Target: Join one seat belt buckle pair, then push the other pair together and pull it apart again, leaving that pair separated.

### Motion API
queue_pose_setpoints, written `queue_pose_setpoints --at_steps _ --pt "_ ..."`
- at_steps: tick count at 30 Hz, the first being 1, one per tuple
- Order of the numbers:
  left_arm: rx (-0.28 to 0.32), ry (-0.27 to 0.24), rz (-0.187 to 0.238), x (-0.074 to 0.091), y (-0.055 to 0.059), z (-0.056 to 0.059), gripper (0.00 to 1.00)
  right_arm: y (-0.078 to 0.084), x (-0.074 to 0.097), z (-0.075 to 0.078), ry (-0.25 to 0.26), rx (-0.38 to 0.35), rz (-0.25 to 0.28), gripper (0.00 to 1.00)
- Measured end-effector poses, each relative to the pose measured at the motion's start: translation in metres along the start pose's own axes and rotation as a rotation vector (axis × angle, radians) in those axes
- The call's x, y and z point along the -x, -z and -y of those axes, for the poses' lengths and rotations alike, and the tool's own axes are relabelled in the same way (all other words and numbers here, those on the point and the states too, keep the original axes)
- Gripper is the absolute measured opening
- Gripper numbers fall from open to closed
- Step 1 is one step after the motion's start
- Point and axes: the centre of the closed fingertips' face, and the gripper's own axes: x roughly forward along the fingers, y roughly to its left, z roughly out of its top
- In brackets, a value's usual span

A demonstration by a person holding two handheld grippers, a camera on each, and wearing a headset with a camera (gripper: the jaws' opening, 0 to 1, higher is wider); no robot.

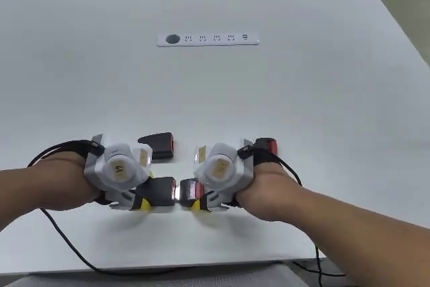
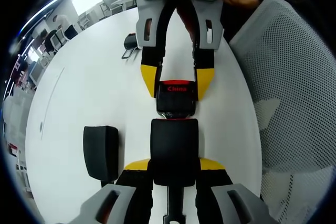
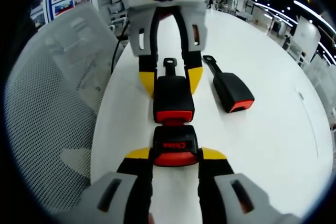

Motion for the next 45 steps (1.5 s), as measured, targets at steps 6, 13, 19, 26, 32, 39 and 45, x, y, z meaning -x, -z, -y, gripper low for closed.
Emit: queue_pose_setpoints --at_steps 6,13,19,26,32,39,45 --pt "-0.002 0.005 -0.009 0.0 -0.001 0.0 0.31 0.001 0.0 0.0 -0.006 -0.003 0.005 0.31" --pt "-0.003 -0.001 -0.004 0.0 0.0 0.0 0.31 0.0 0.0 0.001 -0.018 -0.013 0.009 0.31" --pt "0.03 -0.01 -0.01 0.0 -0.002 0.001 0.32 -0.001 0.0 0.001 -0.014 -0.005 0.021 0.33" --pt "0.004 -0.013 -0.024 0.0 -0.002 0.001 0.34 -0.001 0.0 0.0 -0.012 0.001 0.022 0.34" --pt "-0.011 -0.034 -0.022 0.004 -0.004 0.0 0.34 -0.004 0.002 0.0 -0.008 -0.023 0.032 0.35" --pt "0.027 -0.053 0.052 0.029 -0.019 -0.007 0.36 -0.017 0.024 0.005 0.01 -0.063 0.083 0.34" --pt "0.054 -0.111 0.09 0.04 -0.027 -0.036 0.39 -0.017 0.041 0.028 0.047 -0.072 0.099 0.33"
